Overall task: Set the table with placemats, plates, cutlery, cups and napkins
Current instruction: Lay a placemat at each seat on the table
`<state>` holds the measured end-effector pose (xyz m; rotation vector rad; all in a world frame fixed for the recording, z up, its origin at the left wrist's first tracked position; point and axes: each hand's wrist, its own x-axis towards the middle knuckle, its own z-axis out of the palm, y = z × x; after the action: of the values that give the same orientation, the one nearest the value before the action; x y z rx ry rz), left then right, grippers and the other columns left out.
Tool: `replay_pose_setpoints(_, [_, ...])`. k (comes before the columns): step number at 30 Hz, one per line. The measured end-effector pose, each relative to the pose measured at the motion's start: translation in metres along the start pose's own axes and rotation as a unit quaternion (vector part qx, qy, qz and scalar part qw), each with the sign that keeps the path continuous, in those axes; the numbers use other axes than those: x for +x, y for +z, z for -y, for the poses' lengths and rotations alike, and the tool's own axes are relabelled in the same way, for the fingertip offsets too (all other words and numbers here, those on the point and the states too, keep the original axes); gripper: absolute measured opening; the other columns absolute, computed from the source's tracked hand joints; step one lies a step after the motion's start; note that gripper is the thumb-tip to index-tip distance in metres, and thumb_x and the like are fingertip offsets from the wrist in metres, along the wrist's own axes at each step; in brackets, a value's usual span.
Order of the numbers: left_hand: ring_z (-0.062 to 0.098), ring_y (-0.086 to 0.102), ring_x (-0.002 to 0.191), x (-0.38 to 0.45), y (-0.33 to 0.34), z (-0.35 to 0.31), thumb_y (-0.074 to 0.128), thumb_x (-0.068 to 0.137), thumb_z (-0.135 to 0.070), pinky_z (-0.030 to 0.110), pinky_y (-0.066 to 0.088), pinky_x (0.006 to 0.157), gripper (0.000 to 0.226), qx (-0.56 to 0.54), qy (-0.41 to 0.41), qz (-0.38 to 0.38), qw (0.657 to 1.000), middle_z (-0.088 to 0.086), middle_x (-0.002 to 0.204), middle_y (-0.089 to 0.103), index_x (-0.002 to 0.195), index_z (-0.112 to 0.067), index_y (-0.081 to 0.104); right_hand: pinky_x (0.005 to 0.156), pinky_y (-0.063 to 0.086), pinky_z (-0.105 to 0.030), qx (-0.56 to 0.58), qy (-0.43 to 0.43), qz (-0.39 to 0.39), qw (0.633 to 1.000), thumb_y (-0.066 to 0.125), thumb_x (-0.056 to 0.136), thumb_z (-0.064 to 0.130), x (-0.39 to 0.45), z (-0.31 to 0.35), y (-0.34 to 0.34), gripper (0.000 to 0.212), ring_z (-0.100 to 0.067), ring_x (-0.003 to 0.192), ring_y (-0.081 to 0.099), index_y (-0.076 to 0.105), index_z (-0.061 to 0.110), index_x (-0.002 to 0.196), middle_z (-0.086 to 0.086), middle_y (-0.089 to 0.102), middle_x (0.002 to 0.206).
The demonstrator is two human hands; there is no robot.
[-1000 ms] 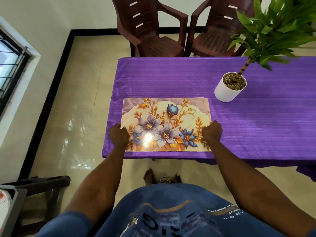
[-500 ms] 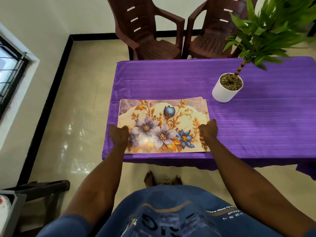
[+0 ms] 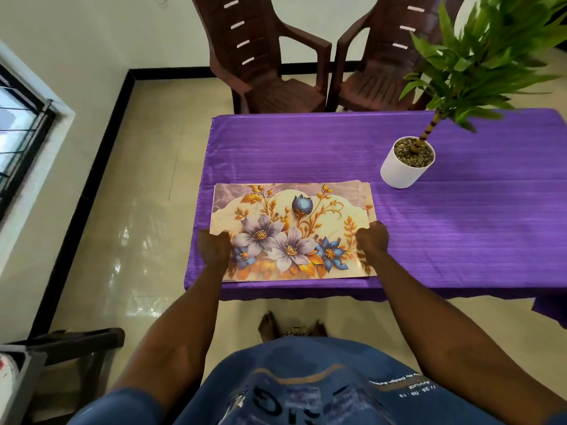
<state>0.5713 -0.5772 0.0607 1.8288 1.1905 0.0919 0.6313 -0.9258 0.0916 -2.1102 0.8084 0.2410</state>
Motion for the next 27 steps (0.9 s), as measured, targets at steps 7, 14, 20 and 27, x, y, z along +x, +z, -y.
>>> replay_pose_setpoints(7, [0.037,0.059,0.114,-0.001,-0.012,0.005,0.067,0.086,-0.032,0.049,0.050,0.096,0.054,0.019,0.002,-0.022,1.000,0.015,0.125,0.060,0.128,-0.005,0.048,0.092,0.053,-0.042,0.014,-0.039,0.043,0.998,0.056,0.089,0.009,0.005,0.005,0.010,0.043,-0.035,0.113,0.059,0.051,0.006,0.132,-0.014,0.060,0.128])
replay_pose_setpoints(14, [0.034,0.063,0.106,-0.001,-0.024,0.000,0.069,0.085,-0.027,0.035,0.046,0.081,0.040,0.030,0.031,0.008,0.999,0.015,0.116,0.067,0.118,-0.004,0.061,0.069,0.050,-0.032,0.028,-0.004,0.063,0.998,0.052,0.086,0.010,0.013,-0.002,0.008,0.040,-0.032,0.098,0.062,0.056,0.004,0.126,-0.016,0.062,0.120])
replay_pose_setpoints(20, [0.032,0.064,0.102,-0.007,-0.021,-0.004,0.068,0.085,-0.040,0.038,0.050,0.083,0.046,0.022,0.046,0.031,0.998,0.012,0.113,0.068,0.117,-0.007,0.061,0.062,0.043,-0.026,0.060,0.013,0.061,0.996,0.066,0.084,0.019,0.014,-0.014,-0.003,0.040,-0.028,0.093,0.062,0.059,0.004,0.121,-0.013,0.065,0.114])
replay_pose_setpoints(27, [0.027,0.067,0.095,-0.011,-0.013,-0.007,0.071,0.084,-0.030,0.039,0.054,0.079,0.030,-0.026,0.053,0.099,0.993,0.008,0.102,0.071,0.106,-0.010,0.065,0.066,0.048,-0.033,0.059,0.006,0.040,0.997,0.067,0.086,0.011,0.019,-0.022,-0.027,0.014,-0.027,0.081,0.061,0.064,0.007,0.099,-0.014,0.067,0.099])
